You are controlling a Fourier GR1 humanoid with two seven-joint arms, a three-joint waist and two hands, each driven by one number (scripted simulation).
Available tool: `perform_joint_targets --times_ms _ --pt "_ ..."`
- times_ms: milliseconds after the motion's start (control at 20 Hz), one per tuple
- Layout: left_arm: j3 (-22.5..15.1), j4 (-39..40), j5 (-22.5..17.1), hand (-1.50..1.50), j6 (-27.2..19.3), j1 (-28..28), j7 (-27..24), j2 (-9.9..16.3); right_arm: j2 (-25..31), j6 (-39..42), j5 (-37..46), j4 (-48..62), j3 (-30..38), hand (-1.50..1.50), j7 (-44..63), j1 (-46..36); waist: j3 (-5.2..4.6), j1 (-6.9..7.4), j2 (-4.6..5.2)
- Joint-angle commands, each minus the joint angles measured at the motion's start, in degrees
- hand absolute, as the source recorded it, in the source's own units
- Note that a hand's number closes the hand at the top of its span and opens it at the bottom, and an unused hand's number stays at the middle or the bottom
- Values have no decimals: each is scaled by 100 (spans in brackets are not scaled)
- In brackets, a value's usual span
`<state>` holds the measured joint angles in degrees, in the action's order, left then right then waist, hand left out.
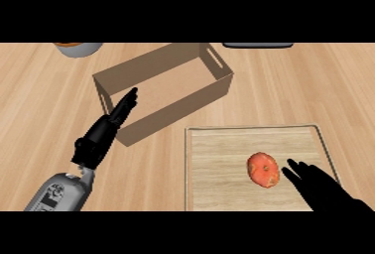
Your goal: Pick the squash from the tray and place it in the cardboard box
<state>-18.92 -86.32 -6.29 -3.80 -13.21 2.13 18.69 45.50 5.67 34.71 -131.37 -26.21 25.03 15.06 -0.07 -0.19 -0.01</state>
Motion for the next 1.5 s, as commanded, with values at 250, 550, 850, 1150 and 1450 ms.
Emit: perform_joint_targets --times_ms 250,550,850,1150,1450 --pt "46 -204 485 0 45 67 293 -378 -1142 658 360 1083 -201 -150 229 -903 7 39 1" --pt "193 -140 589 0 170 69 375 -662 -1780 940 734 1633 -236 -150 500 -1194 7 27 -1" --pt "579 -462 534 0 611 186 470 -473 -2026 155 1265 2656 -119 -150 -730 -1057 9 33 -4" --pt "889 -317 685 0 817 99 530 -712 -2341 639 1441 2542 101 -150 -638 -1055 7 17 -2" --pt "1198 390 800 0 1061 -264 128 -796 -2315 903 1501 2685 275 -150 -974 -984 7 -3 3"
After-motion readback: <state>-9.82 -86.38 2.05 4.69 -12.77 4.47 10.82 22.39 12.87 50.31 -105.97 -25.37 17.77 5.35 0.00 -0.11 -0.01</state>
